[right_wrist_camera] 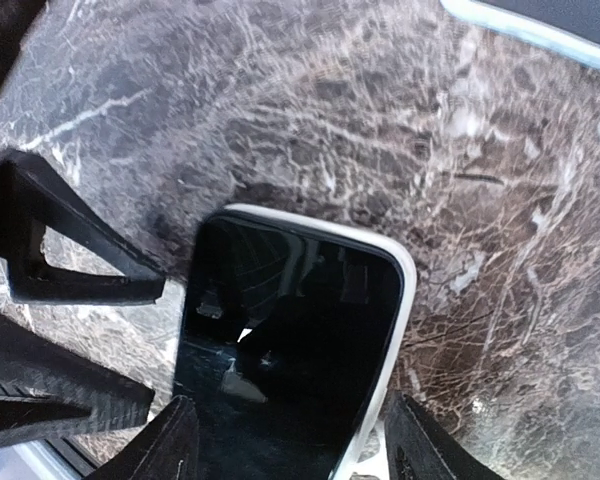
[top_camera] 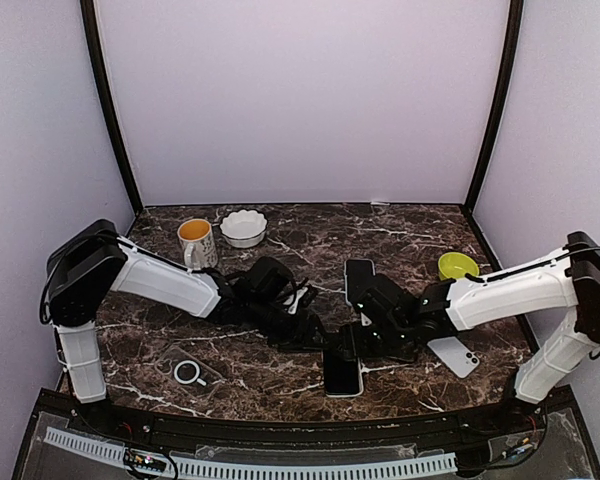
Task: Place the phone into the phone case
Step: Adjust the phone and the phone case.
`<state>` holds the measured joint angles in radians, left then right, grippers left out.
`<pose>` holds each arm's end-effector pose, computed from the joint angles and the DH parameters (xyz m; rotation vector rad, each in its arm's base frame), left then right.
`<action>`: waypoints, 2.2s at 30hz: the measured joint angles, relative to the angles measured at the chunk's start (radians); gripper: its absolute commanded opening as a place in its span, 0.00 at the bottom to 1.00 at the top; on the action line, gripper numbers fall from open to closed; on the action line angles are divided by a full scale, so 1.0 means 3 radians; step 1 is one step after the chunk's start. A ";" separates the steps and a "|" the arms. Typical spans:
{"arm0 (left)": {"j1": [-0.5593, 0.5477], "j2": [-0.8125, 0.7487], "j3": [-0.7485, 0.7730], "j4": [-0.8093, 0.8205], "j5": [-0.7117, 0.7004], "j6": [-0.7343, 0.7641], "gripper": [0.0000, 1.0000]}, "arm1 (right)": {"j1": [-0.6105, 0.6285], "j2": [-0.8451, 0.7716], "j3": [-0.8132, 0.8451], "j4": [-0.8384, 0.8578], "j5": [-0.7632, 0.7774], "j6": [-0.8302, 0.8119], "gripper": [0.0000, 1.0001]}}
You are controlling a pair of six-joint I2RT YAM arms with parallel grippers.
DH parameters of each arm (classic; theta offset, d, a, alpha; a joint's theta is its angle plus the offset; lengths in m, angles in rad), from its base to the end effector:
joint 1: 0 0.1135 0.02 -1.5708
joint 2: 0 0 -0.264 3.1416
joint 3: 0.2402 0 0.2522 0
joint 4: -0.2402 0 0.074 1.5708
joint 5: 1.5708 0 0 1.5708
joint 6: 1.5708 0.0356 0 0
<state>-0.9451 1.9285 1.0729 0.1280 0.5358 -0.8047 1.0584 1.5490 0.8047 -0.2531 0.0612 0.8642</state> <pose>0.2175 -0.3320 0.1456 0.5116 2.6218 -1.3791 0.1463 0.2556 0.1636 -0.2375 2.6902 0.6055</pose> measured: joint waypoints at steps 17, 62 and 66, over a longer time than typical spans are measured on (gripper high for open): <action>0.0458 -0.1085 -0.0483 -0.0252 -0.0617 0.0394 0.64 | 0.0886 0.1244 0.1724 -0.1424 0.1127 0.0020 0.66; 0.0456 -0.0891 -0.0491 -0.0345 -0.0523 0.0539 0.63 | 0.0782 0.0432 0.1214 -0.1943 0.1349 -0.0331 0.77; 0.0399 -0.0726 -0.0305 -0.0345 -0.0483 0.0538 0.61 | 0.0374 0.0023 0.0626 -0.1237 0.0882 -0.0443 0.74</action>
<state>-0.8253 1.7107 0.9813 0.0246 0.3908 -0.6434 1.1706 1.5558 0.9924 -0.6243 0.3260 0.7315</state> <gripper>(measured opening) 0.626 0.754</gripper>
